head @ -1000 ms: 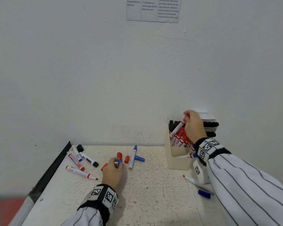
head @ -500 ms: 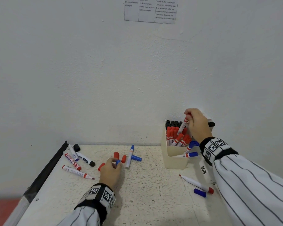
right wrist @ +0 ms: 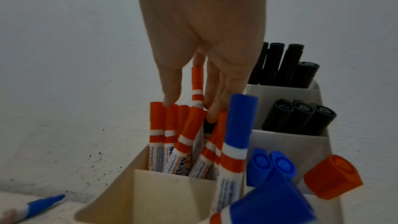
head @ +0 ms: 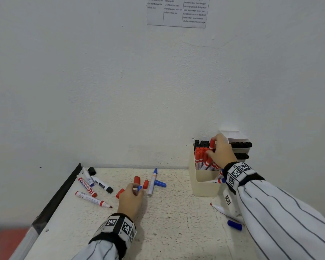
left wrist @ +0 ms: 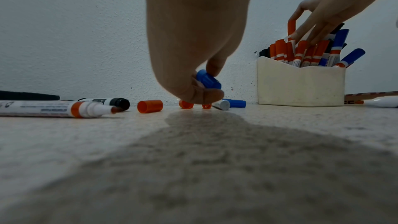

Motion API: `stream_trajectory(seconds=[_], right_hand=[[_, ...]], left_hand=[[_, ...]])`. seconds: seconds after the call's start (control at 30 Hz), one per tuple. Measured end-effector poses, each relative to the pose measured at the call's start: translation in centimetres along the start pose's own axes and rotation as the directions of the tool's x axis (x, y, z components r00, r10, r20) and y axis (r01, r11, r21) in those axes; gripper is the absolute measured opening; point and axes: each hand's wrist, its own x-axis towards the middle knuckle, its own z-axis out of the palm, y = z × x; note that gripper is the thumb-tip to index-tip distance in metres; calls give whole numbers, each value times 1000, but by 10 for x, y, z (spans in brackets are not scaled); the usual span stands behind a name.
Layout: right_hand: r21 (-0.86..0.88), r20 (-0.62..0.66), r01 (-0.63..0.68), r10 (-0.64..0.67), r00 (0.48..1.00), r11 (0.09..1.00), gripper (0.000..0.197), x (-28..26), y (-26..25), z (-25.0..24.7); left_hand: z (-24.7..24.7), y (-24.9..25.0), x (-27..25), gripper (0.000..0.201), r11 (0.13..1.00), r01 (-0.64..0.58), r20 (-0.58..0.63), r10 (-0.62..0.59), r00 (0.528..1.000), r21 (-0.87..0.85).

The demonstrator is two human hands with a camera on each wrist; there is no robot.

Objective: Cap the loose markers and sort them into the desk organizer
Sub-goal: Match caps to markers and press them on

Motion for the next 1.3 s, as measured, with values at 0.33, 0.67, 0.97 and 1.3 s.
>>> stream_trajectory(seconds=[0.33,0.67,0.97,1.3], right_hand=[[118,-123,2,13,992,993,35,6,3,-1],[-30,-20,252,-252,967,967,22,10,10,-8],[37,-83,36,-33,996,999,16,12,3,-9],[242,-277,326,-256,926,914,17,10,-27,-17]], left_hand=[[0,-2,2,21,1000,-11,5,11,1000,-5],[2,-2,1,21,1000,-13,-4,13,1000,-26],[2,-5,4,22,999,-11,6,11,1000,-41],[2,-5,3,23,999,-22,14,22,1000,-25]])
